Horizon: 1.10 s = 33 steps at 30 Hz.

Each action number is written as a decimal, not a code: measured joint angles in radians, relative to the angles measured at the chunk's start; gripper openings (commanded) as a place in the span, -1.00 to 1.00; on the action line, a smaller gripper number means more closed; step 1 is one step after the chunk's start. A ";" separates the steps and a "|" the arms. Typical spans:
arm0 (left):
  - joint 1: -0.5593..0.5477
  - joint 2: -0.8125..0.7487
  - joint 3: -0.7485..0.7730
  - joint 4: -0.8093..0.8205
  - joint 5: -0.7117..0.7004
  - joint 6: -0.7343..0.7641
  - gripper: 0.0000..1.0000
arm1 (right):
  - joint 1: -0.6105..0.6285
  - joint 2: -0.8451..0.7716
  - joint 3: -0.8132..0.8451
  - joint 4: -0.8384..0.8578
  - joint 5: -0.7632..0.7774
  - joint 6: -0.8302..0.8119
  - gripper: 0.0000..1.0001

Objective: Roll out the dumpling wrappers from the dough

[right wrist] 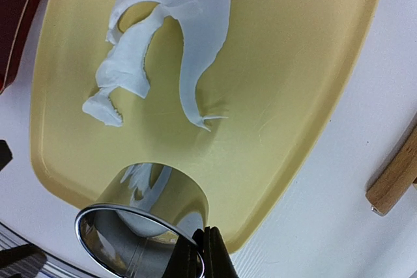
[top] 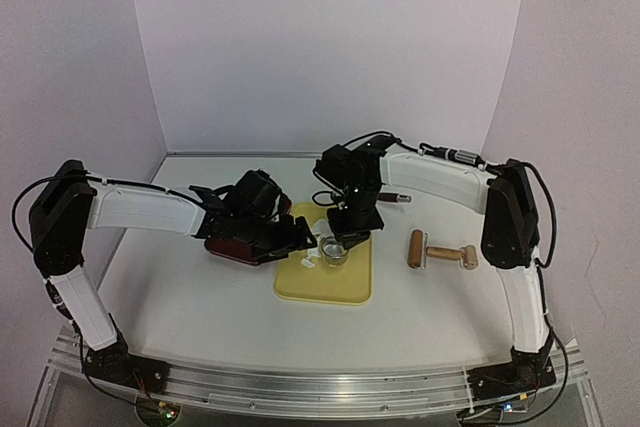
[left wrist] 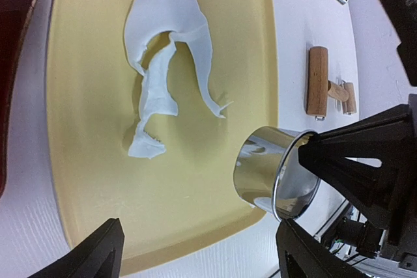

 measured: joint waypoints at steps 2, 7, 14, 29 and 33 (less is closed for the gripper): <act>-0.011 0.017 0.007 0.000 0.019 0.007 0.67 | 0.000 -0.018 -0.021 0.011 -0.008 0.001 -1.00; -0.035 0.064 0.030 0.000 0.049 0.016 0.69 | 0.003 -0.031 -0.068 0.030 -0.018 0.004 -1.00; -0.047 0.098 0.060 0.001 0.057 0.029 0.69 | 0.023 -0.031 -0.128 0.044 -0.018 0.005 -1.00; -0.067 0.266 0.261 -0.234 0.021 0.011 0.72 | 0.044 -0.042 -0.133 0.073 -0.018 0.004 -1.00; -0.077 0.303 0.320 -0.307 -0.003 0.007 0.73 | 0.044 -0.042 -0.133 0.075 -0.018 0.004 -1.00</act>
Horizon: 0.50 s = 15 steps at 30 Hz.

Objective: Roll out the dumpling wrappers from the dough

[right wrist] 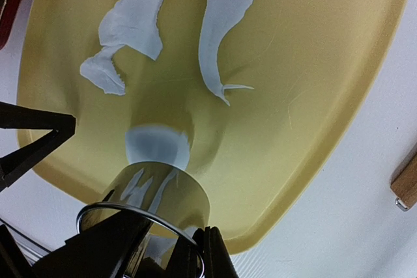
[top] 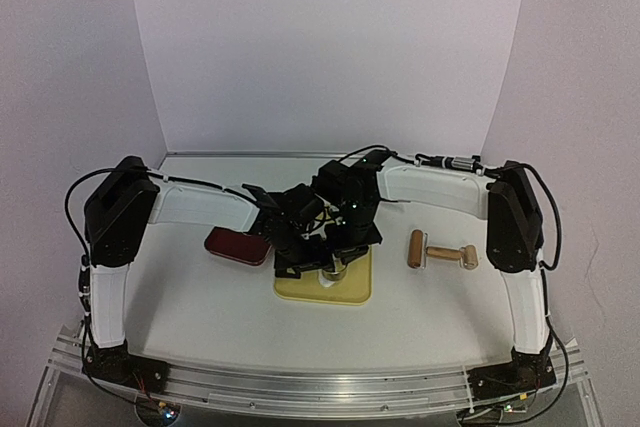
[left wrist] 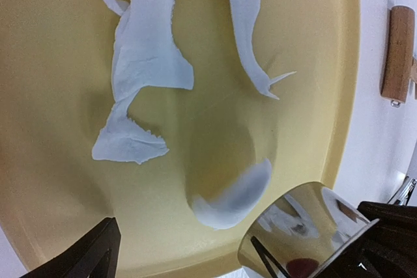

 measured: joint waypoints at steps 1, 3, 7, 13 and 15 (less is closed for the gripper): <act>-0.001 0.007 0.008 -0.010 -0.002 -0.002 0.73 | 0.000 0.000 0.000 -0.001 0.000 0.000 -1.00; -0.001 0.013 0.015 -0.018 -0.006 -0.003 0.74 | 0.000 0.000 0.000 -0.001 0.001 0.000 -1.00; -0.002 -0.002 -0.003 0.010 -0.030 -0.001 0.81 | 0.000 0.000 0.000 0.002 0.020 0.014 -1.00; -0.012 -0.192 -0.156 0.110 -0.084 0.027 0.87 | -0.001 0.000 0.015 -0.035 0.067 0.044 -1.00; -0.013 -0.263 -0.177 0.136 -0.091 0.040 0.87 | -0.008 0.000 0.034 -0.046 0.077 0.047 -1.00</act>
